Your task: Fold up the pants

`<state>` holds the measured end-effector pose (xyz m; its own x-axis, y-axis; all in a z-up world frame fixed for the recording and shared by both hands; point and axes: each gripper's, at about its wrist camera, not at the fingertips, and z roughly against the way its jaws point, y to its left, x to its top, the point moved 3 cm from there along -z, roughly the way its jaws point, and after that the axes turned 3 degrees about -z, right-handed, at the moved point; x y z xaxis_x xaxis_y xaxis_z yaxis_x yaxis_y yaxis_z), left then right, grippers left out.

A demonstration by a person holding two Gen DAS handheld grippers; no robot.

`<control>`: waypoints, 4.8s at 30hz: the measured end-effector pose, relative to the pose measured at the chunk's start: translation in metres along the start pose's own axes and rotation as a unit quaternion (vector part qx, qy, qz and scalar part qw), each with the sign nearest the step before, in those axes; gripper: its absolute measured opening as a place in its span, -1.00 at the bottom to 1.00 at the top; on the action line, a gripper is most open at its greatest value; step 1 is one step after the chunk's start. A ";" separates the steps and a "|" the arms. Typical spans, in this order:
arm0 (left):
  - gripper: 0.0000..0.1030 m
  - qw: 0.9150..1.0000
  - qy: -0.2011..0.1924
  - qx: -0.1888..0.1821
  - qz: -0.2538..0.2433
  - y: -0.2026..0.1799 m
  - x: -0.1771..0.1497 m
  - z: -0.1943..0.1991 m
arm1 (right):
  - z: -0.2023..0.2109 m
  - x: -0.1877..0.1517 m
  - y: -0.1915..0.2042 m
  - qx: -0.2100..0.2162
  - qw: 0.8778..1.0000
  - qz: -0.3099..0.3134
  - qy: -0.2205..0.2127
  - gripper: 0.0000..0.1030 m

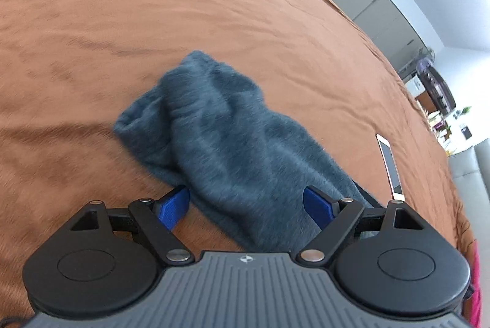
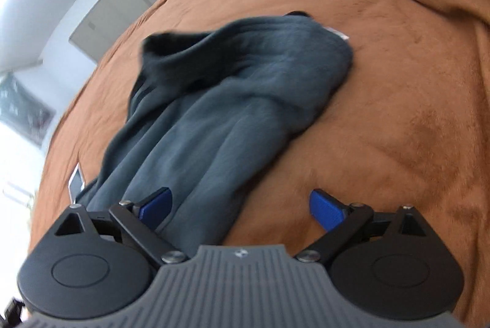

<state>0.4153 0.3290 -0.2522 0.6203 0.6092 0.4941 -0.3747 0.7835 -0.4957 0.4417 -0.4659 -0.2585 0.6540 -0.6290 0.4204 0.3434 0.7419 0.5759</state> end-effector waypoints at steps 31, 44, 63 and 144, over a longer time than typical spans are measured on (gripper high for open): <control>-0.66 1.000 -0.014 0.014 -0.017 0.002 0.011 -0.009 | -0.022 0.053 -0.004 0.068 0.991 -0.071 -0.085 -0.75; -0.68 0.999 -0.012 0.017 -0.049 -0.012 0.017 -0.003 | 0.020 0.059 0.076 0.070 0.988 0.064 -0.118 -0.76; 0.03 0.980 -0.076 0.126 -0.135 -0.034 0.007 0.047 | -0.024 -0.095 0.267 0.129 0.906 0.403 0.016 -0.79; 0.84 0.934 0.051 -0.090 -0.343 -0.223 -0.127 -0.041 | 0.019 -0.105 0.277 0.048 0.761 0.647 -0.017 -0.95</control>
<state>0.4486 0.0713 -0.2340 0.7376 -0.0496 0.6734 0.2500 0.9465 -0.2041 0.4559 -0.1990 -0.1299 0.3846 0.6076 0.6949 -0.6251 0.7254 -0.2882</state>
